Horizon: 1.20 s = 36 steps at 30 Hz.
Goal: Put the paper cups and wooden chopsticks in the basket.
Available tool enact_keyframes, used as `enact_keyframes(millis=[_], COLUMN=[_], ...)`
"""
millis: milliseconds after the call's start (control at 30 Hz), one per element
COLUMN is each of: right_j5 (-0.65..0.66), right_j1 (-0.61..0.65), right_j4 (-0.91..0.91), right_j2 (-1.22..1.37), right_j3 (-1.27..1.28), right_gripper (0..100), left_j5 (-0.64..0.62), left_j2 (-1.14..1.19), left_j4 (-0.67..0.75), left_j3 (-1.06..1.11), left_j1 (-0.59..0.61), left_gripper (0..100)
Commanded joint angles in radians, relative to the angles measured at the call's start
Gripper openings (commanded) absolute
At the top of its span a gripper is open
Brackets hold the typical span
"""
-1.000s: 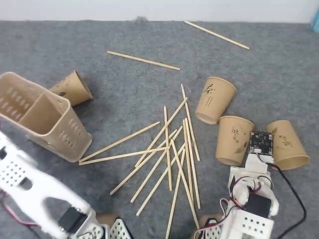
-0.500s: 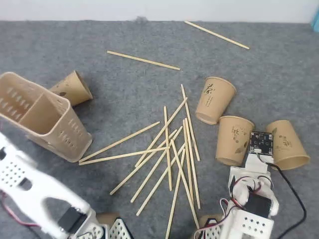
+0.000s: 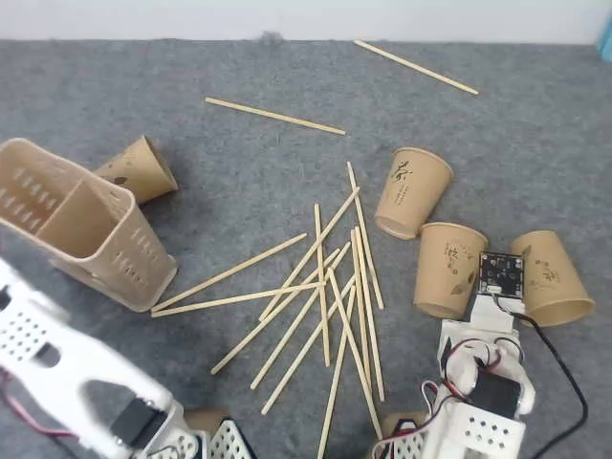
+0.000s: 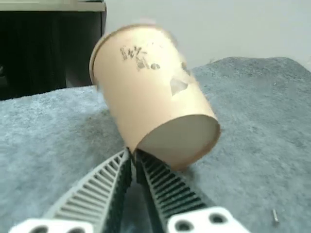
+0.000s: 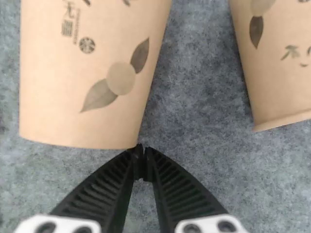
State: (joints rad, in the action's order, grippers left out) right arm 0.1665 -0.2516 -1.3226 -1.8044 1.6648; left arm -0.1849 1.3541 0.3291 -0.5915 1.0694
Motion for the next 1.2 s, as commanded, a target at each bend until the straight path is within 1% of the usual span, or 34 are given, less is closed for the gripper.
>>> enact_keyframes(millis=[0, 100, 167, 233, 367, 400, 467, 533, 567, 633, 700, 767, 867, 933, 967, 1033, 1100, 1167], right_j5=[0.012, 0.012, 0.012, 0.012, 0.012, 0.012, 0.012, 0.012, 0.012, 0.012, 0.012, 0.012, 0.012, 0.012, 0.012, 0.012, 0.012, 0.012], right_j1=[-0.008, -0.008, -0.008, -0.008, -0.008, -0.008, -0.01, -0.012, -0.012, -0.012, -0.013, -0.013, -0.013, -0.013, -0.013, -0.013, -0.013, -0.013], right_j4=[0.013, 0.013, 0.013, 0.013, 0.013, 0.013, 0.013, 0.013, 0.013, 0.013, 0.013, 0.013, 0.013, 0.013, 0.013, 0.013, 0.013, 0.013], right_j2=[-0.013, -0.013, -0.013, -0.013, -0.013, -0.013, -0.013, -0.013, -0.013, -0.013, -0.013, -0.013, -0.013, -0.013, -0.013, -0.013, -0.013, -0.013], right_j3=[0.018, 0.018, 0.018, 0.018, 0.018, 0.018, 0.018, 0.018, 0.018, 0.018, 0.018, 0.018, 0.018, 0.018, 0.018, 0.018, 0.018, 0.018], right_gripper=[0.9, 0.9, 0.9, 0.9, 0.9, 0.9, 0.9, 0.9, 0.8, 0.8, 0.8, 0.8, 0.8, 0.8, 0.8, 0.8, 0.8, 0.8], left_j5=[-0.011, -0.012, -0.031, -0.055, -0.058, -0.06, -0.061, -0.069, -0.094, -0.161, -0.222, -0.256, -0.258, -0.258, -0.256, -0.255, -0.253, -0.245], left_j2=[-0.146, -0.281, -0.385, -0.486, -0.68, -0.726, -0.816, -0.902, -0.942, -1.022, -1.086, -1.129, -1.103, -1.043, -1.007, -0.922, -0.835, -0.747], left_j4=[0.005, 0.025, 0.103, 0.241, 0.566, 0.624, 0.658, 0.635, 0.611, 0.517, 0.381, 0.19, -0.089, -0.221, -0.252, -0.264, -0.245, -0.198], left_j3=[0.136, 0.317, 0.478, 0.67, 1.066, 1.153, 1.287, 1.369, 1.394, 1.403, 1.356, 1.262, 1.058, 0.934, 0.881, 0.796, 0.717, 0.65], left_j1=[0.002, -0.006, -0.017, -0.029, -0.057, -0.064, -0.075, -0.074, -0.069, -0.037, 0.005, 0.035, 0.054, 0.057, 0.057, 0.057, 0.057, 0.057], left_gripper=[1, 1, 1, 1, 1, 1, 1, 1, 1, 1, 1, 1, 4, 7, 10, 13, 14, 15])
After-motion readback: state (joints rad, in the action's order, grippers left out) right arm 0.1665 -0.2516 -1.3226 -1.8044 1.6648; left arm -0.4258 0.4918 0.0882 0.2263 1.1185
